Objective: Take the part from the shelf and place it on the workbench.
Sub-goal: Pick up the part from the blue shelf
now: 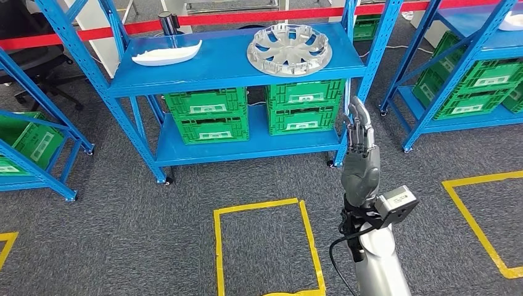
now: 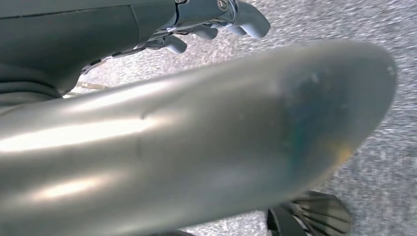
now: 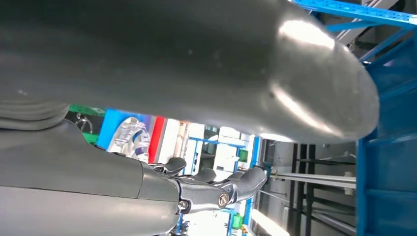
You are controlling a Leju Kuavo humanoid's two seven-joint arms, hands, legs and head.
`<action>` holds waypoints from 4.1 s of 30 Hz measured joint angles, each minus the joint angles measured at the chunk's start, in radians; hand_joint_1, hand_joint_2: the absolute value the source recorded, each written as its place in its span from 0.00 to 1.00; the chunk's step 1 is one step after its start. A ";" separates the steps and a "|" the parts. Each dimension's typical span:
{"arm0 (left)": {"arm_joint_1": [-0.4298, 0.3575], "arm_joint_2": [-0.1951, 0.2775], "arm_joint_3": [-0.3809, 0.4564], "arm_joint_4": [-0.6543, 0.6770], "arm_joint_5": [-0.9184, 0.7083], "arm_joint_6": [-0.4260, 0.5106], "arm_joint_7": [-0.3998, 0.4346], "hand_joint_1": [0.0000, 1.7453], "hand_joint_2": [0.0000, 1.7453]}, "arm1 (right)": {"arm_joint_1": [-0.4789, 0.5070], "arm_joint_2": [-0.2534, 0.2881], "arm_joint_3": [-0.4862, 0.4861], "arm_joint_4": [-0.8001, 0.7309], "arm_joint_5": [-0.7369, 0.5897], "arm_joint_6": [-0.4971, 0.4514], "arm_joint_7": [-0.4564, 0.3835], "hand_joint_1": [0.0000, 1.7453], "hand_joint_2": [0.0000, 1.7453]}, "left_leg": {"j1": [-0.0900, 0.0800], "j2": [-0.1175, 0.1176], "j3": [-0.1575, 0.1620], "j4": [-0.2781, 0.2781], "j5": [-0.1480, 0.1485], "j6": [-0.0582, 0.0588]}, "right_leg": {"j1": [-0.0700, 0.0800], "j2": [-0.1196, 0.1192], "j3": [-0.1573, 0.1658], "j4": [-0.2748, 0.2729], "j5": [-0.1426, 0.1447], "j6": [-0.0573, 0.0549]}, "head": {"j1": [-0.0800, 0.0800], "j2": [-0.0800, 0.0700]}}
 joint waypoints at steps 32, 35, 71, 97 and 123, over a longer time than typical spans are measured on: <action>-0.003 0.006 0.001 0.001 -0.018 0.000 0.001 0.00 0.00 | 0.046 -0.005 0.000 -0.043 -0.025 0.028 0.000 0.00 0.00 | -0.004 0.001 0.043 -0.047 -0.021 -0.009 | -0.008 -0.004 -0.011 -0.010 0.015 0.009 | 0.001 0.000; -0.001 0.009 0.001 0.003 -0.014 0.000 -0.008 0.00 0.00 | 0.046 -0.004 0.000 -0.045 -0.025 0.036 0.000 0.00 0.00 | -0.001 0.003 0.022 -0.089 0.055 -0.011 | -0.008 -0.003 0.029 -0.011 -0.016 0.017 | -0.003 0.000; -0.001 0.000 0.016 0.003 -0.010 0.003 0.001 0.00 0.00 | -0.006 -0.003 0.018 -0.030 -0.031 0.054 -0.001 0.00 0.00 | -0.006 0.000 0.037 -0.140 0.069 0.033 | -0.003 -0.005 0.057 0.014 -0.041 0.043 | -0.002 0.000; -0.001 0.007 0.018 0.004 -0.019 -0.008 0.006 0.00 0.00 | -0.003 -0.004 0.022 -0.017 -0.034 0.048 -0.003 0.00 0.00 | -0.003 0.006 -0.002 -0.106 0.076 -0.010 | -0.005 -0.004 0.069 -0.010 -0.055 0.014 | -0.007 0.000; -0.006 0.000 0.026 0.005 -0.024 -0.006 0.011 0.00 0.00 | -0.041 -0.004 0.053 0.019 -0.032 0.094 0.015 0.00 0.00 | -0.006 0.000 -0.056 0.127 -0.073 -0.017 | 0.005 -0.005 0.013 -0.009 -0.002 -0.017 | -0.011 0.000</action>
